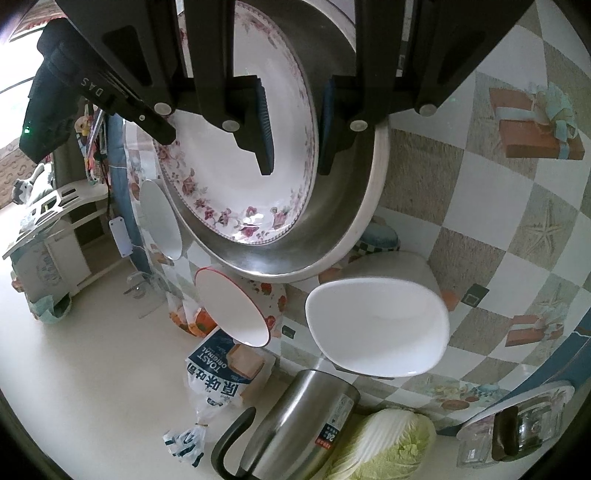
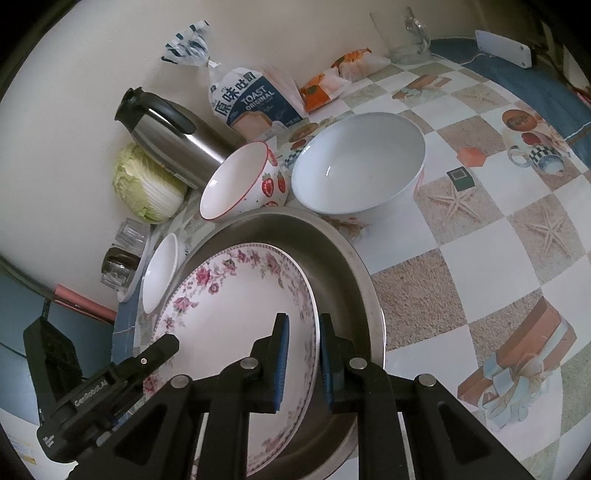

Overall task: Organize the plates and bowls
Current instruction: 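Carry the rose-patterned plate with both tools and lower it into the steel basin, then settle the rose-patterned plate flat in the basin with both tools, then open both tools and release the rose-patterned plate rim, then raise both tools from the basin toward the red-rimmed white bowl, then close both tools on the rim of the red-rimmed white bowl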

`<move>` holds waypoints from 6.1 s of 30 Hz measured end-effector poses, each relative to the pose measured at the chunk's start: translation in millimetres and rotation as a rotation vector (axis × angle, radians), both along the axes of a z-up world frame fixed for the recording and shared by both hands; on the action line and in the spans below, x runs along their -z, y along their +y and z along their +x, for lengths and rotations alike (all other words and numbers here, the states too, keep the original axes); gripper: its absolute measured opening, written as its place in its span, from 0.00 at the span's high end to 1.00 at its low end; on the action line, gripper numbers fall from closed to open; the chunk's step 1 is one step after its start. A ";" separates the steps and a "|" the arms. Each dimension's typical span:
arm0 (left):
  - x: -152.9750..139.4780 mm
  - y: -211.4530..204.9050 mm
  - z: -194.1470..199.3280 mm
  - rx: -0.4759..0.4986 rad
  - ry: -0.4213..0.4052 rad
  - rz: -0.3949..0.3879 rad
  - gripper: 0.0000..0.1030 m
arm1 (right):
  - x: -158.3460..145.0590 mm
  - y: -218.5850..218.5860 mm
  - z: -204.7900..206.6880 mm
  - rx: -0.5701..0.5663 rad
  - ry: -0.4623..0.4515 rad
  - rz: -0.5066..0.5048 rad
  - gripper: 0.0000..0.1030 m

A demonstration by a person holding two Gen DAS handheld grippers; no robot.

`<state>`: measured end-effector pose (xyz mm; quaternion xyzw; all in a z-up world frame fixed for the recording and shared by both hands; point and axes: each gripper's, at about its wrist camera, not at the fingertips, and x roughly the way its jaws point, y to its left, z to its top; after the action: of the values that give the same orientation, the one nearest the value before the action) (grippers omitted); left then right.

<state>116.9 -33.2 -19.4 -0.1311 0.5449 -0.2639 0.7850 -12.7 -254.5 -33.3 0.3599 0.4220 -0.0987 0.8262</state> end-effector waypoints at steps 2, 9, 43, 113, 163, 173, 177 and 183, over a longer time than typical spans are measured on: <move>1.4 -0.9 0.6 0.000 0.004 0.005 0.78 | 0.1 0.0 0.4 0.001 0.000 0.000 0.84; 1.0 -4.1 -0.4 0.001 -0.001 0.019 0.78 | 0.9 -0.3 0.6 0.003 0.006 0.003 0.84; 4.1 -30.0 -3.7 0.050 -0.116 0.253 0.75 | -3.1 24.0 19.6 -0.081 0.111 -0.331 0.82; -52.4 -5.7 -19.3 -0.098 -0.340 0.293 0.08 | -45.0 25.9 -4.9 -0.041 -0.028 -0.436 0.00; -186.7 -27.2 87.7 -0.049 -0.202 0.202 0.08 | -227.4 -22.9 65.3 -0.055 -0.036 -0.343 0.00; -142.4 -59.6 123.9 -0.036 -0.162 0.228 0.08 | -161.0 -34.8 124.4 -0.079 0.091 -0.315 0.04; -115.3 -76.1 134.2 -0.013 -0.135 0.266 0.08 | -130.3 -39.0 142.7 -0.093 0.139 -0.302 0.11; -68.4 -99.4 143.9 0.028 -0.084 0.304 0.14 | -87.1 -35.8 167.5 -0.131 0.198 -0.292 0.17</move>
<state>260.8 -132.6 49.0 0.0079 0.5472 -0.1944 0.8141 154.8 -290.3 53.8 0.1964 0.5050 -0.1400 0.8288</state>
